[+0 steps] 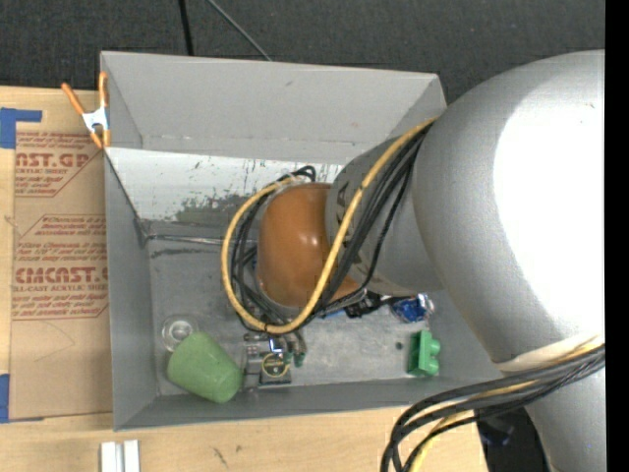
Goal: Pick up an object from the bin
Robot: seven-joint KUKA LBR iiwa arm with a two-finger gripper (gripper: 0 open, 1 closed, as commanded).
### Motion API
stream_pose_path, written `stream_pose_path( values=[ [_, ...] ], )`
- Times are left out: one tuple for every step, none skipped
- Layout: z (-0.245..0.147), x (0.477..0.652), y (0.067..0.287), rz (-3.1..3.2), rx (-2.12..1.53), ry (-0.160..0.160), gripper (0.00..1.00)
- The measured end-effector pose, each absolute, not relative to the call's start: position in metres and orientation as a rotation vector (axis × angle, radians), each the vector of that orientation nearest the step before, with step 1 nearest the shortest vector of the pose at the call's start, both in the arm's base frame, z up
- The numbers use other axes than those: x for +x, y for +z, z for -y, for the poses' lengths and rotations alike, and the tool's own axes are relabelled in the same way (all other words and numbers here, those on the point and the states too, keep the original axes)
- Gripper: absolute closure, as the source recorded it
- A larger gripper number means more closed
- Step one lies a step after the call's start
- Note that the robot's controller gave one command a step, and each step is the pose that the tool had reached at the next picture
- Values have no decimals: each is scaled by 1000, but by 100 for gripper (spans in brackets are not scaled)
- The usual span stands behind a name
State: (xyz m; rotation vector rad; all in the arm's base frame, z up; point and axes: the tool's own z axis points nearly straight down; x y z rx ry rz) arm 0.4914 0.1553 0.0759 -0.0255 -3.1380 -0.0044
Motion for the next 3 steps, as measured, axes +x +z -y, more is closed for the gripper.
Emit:
stream_pose_path(
  values=[
    [-240,498,69,3108,446,3,0],
    [-235,498,69,3103,441,14,100],
    [-247,482,227,3112,493,-4,100]
  ],
)
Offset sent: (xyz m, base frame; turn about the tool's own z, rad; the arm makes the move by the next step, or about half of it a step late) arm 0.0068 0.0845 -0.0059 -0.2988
